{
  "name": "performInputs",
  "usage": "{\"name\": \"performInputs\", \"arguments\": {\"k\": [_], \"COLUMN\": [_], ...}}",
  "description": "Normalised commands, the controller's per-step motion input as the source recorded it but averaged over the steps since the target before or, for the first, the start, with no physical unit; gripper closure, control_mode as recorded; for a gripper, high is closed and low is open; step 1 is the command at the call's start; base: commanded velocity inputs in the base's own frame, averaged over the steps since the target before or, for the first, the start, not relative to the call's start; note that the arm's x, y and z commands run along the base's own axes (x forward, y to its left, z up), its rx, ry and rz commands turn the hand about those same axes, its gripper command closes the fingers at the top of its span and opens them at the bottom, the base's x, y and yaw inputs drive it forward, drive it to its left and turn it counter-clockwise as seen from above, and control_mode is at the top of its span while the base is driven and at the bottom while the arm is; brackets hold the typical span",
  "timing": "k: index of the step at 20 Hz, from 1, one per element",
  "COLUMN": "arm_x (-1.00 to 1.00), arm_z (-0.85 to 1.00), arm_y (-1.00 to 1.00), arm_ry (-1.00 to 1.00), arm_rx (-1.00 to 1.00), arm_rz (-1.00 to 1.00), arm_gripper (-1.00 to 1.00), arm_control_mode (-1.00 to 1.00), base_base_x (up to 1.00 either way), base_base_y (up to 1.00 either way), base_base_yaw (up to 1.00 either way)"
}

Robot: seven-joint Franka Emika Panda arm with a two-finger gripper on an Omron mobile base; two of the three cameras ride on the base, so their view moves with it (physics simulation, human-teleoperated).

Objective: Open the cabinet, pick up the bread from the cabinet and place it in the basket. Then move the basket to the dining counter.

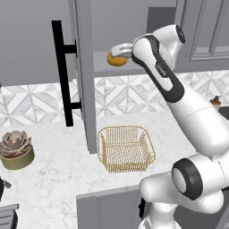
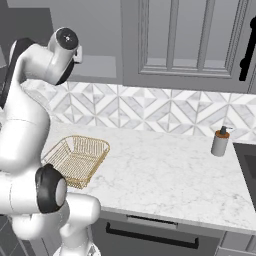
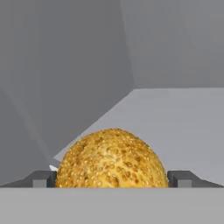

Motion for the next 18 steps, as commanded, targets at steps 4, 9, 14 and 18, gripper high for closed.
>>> {"name": "performInputs", "arguments": {"k": [4, 9, 14, 18], "arm_x": [-1.0, -1.0, -0.96, -0.41], "arm_z": [0.01, -0.2, -0.43, -0.58], "arm_y": [-0.47, -0.29, -0.2, -0.01], "arm_ry": [-0.11, 0.0, 0.02, 0.2], "arm_rx": [-0.04, -0.08, -0.11, -0.15], "arm_rz": [0.0, 0.0, 0.01, 0.0], "arm_gripper": [1.0, 1.0, 1.0, 1.0], "arm_control_mode": [-1.0, -1.0, -1.0, -1.0], "base_base_x": [0.0, 0.0, 0.0, 0.0], "base_base_y": [0.0, 0.0, 0.0, 0.0], "base_base_yaw": [0.0, 0.0, 0.0, 0.0]}}
